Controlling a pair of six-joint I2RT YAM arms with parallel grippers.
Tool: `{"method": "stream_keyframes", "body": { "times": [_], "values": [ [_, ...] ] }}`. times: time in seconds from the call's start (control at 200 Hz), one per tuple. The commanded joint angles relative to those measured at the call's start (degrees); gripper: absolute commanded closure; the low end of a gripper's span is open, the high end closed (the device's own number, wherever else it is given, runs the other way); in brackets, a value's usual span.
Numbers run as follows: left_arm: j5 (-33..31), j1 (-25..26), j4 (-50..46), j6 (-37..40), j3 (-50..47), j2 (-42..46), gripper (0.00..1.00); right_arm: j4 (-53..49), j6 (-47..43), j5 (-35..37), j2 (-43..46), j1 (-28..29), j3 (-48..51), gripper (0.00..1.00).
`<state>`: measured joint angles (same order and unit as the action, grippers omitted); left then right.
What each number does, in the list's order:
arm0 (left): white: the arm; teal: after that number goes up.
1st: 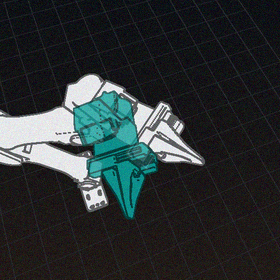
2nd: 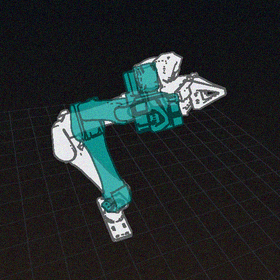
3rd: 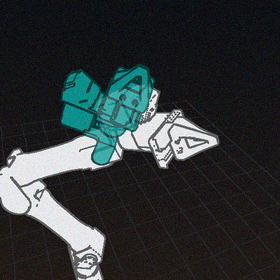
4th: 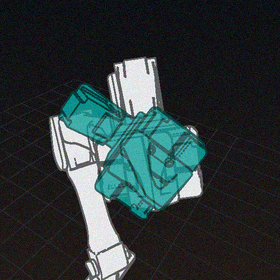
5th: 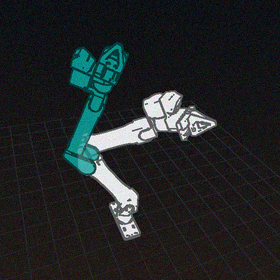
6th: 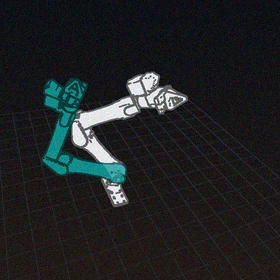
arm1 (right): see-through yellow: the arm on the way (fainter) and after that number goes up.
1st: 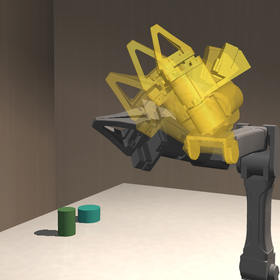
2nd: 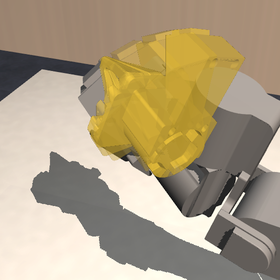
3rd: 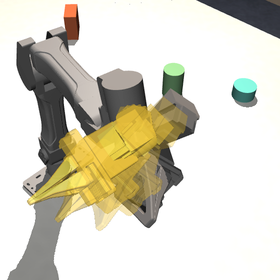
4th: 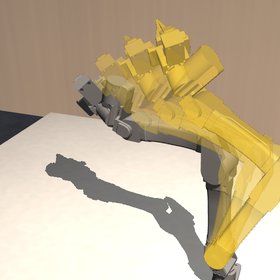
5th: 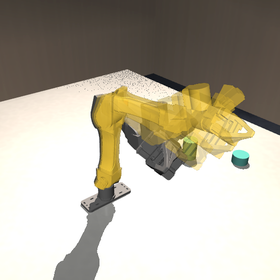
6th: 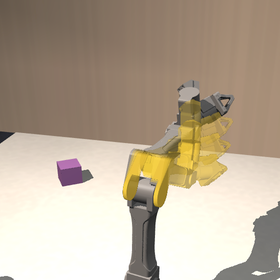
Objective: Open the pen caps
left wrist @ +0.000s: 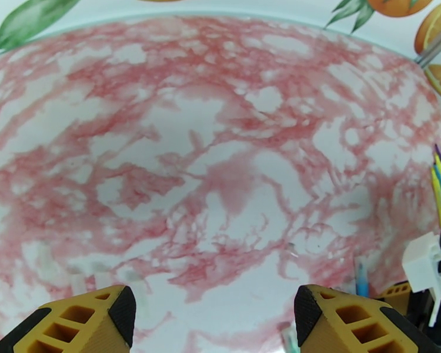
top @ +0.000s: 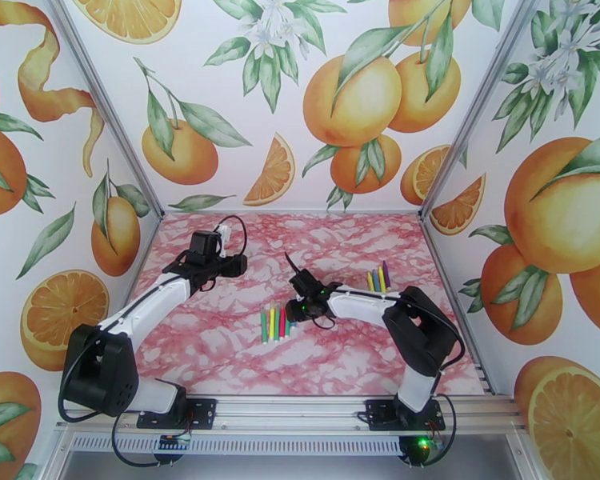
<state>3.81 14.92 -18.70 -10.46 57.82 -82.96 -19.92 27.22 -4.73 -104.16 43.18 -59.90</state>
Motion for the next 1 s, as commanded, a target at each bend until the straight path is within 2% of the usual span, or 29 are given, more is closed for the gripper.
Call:
{"method": "stream_keyframes", "body": {
  "times": [0.0, 0.295, 0.701, 0.996],
  "values": [
    [-0.91, -0.33, 0.2, 0.59, -0.95, 1.92, 0.25, -0.24, 0.64, 2.44, -1.12, 0.44, -1.61, 0.58],
    [-0.91, -0.33, 0.37, 0.44, -0.87, 1.59, 0.25, -4.88, -0.32, 8.17, -1.94, 0.94, -2.84, 0.62],
    [-1.44, -0.32, -0.2, 0.62, -0.69, 1.4, 0.25, -6.68, -1.03, 10.13, -5.52, 1.87, -5.32, 0.64],
    [-1.97, -0.33, -0.33, 0.66, -0.77, 1.57, 0.25, -8.52, -1.55, 12.94, -8.05, 2.01, -6.7, 0.75]
  ]
}}
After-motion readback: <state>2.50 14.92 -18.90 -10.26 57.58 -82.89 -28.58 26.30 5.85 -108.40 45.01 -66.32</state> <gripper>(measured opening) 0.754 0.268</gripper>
